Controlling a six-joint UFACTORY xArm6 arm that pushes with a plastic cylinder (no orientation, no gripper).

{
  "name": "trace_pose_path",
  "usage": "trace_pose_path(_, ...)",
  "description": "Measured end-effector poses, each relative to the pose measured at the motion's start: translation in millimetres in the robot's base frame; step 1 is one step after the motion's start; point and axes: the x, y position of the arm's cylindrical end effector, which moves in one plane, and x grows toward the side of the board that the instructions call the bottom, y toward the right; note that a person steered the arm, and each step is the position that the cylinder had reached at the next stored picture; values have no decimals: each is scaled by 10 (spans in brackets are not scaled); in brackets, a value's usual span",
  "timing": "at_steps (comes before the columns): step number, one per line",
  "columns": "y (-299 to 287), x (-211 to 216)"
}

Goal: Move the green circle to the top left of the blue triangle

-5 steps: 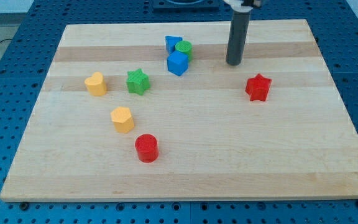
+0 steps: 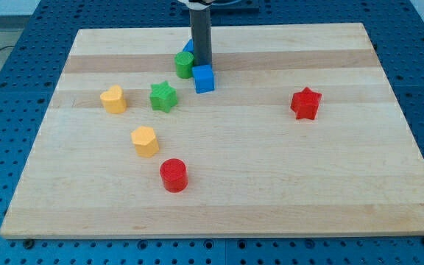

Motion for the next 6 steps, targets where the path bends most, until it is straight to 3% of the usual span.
trace_pose_path(3, -401, -109)
trace_pose_path(6, -914, 247)
